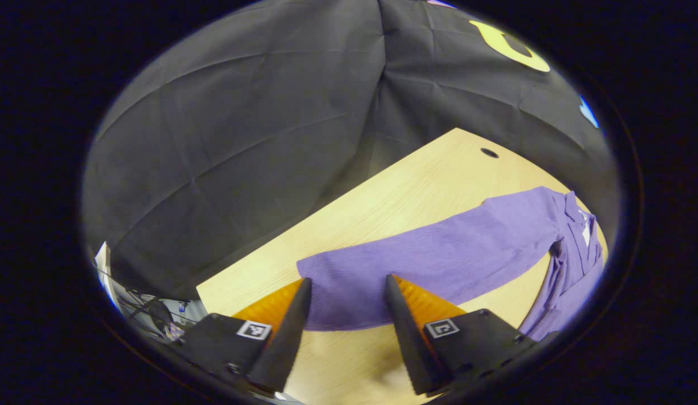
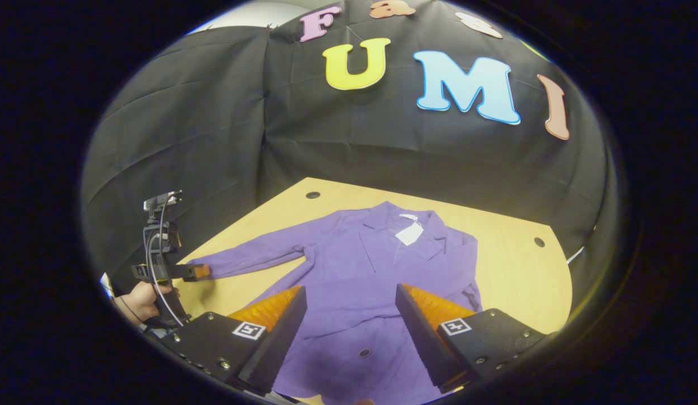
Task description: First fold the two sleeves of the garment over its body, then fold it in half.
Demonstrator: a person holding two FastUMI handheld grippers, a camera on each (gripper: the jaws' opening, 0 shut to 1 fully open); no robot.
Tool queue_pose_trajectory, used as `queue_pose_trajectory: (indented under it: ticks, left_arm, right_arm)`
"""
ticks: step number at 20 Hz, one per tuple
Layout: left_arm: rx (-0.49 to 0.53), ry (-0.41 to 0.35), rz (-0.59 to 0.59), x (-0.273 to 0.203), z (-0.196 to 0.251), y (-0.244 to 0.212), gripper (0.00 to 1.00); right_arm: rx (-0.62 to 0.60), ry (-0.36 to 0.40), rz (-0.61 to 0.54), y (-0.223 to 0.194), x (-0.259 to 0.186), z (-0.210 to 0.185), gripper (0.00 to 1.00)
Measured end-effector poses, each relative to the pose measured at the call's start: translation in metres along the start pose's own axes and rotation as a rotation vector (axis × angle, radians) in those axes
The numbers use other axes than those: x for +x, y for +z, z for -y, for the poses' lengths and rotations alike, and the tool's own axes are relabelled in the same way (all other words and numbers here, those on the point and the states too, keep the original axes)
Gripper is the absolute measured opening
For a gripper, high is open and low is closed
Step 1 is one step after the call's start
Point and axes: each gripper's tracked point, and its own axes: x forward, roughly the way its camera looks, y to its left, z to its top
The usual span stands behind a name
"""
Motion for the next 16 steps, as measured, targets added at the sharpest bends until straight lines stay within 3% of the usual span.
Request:
queue_pose_trajectory:
  ticks: [2,4,5,7,8,10,13,16]
  left_arm:
    - [0.013,-0.014,0.004,0.000,0.002,0.000,0.78]
    - [0.027,-0.023,0.006,0.000,0.002,0.001,0.63]
    - [0.049,-0.055,0.016,0.001,0.004,0.002,0.56]
    - [0.074,-0.053,0.026,0.001,0.008,0.002,0.19]
    - [0.105,-0.065,0.028,-0.001,0.008,0.003,0.19]
    - [0.098,-0.062,0.030,0.001,0.010,0.003,0.09]
    - [0.061,-0.078,0.028,-0.003,0.014,0.007,0.09]
    - [0.068,-0.094,0.119,-0.020,0.025,0.037,0.09]
  right_arm:
    - [0.007,0.002,0.001,0.000,0.002,0.000,0.96]
    - [0.011,0.004,0.001,-0.001,0.003,0.000,0.92]
    - [0.013,0.005,-0.001,-0.002,0.002,0.000,0.96]
    - [0.019,0.008,-0.004,-0.005,0.003,-0.001,0.92]
    - [0.021,0.008,-0.006,-0.006,0.003,0.000,0.96]
    - [0.026,0.006,-0.005,-0.007,0.003,0.002,0.96]
    - [0.034,-0.006,-0.001,-0.007,0.000,0.009,0.96]
    - [0.045,-0.031,0.002,-0.007,-0.004,0.022,0.96]
